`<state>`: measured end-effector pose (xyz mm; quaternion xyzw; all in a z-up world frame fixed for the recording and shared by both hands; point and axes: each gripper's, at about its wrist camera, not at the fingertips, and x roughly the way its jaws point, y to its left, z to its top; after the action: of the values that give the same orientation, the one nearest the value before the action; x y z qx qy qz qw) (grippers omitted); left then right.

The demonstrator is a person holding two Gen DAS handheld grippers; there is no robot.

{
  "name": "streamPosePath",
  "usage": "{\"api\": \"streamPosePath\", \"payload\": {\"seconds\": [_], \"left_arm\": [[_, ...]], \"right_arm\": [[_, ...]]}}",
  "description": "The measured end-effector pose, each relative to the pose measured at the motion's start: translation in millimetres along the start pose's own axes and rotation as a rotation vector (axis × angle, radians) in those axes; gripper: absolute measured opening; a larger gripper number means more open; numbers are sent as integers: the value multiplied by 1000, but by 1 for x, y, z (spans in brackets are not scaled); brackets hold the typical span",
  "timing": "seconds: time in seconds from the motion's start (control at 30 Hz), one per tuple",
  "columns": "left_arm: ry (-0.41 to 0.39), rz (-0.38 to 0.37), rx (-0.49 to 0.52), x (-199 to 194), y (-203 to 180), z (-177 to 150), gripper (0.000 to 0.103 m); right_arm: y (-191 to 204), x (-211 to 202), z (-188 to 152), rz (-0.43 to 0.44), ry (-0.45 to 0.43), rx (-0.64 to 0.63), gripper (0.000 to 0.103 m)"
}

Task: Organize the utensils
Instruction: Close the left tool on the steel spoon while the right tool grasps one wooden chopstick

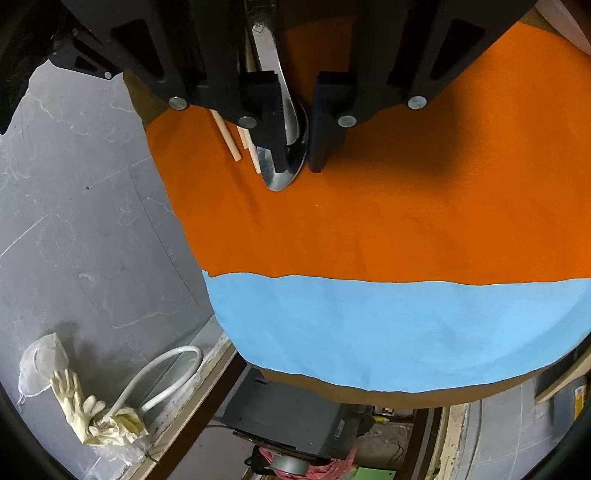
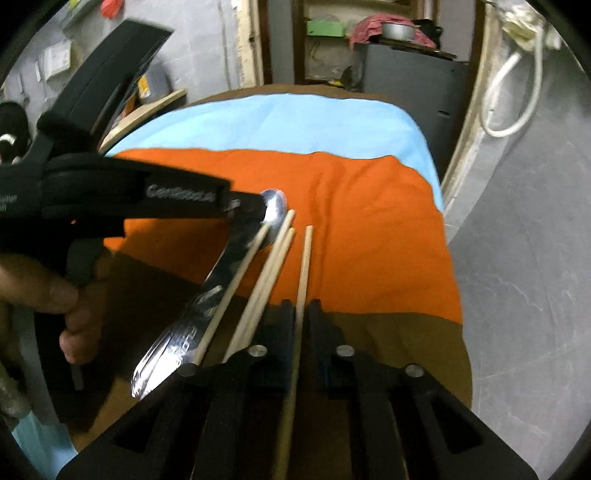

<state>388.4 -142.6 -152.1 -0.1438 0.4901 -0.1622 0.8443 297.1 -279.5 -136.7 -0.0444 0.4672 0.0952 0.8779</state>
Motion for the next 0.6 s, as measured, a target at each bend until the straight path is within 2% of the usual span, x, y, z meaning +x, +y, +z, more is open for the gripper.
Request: {"api": "streamPosePath", "payload": {"seconds": [0.13, 0.23, 0.3, 0.6], "left_arm": [[-7, 11, -6, -6, -1, -2, 8], [-11, 17, -6, -9, -3, -3, 7], [-3, 15, -14, -10, -2, -3, 7], [67, -14, -43, 2, 5, 6, 12]], "right_arm": [[-20, -6, -5, -49, -12, 54, 4], [-38, -7, -6, 9, -13, 98, 4], [-41, -7, -4, 31, -7, 85, 4], [-50, 16, 21, 135, 77, 121, 5]]}}
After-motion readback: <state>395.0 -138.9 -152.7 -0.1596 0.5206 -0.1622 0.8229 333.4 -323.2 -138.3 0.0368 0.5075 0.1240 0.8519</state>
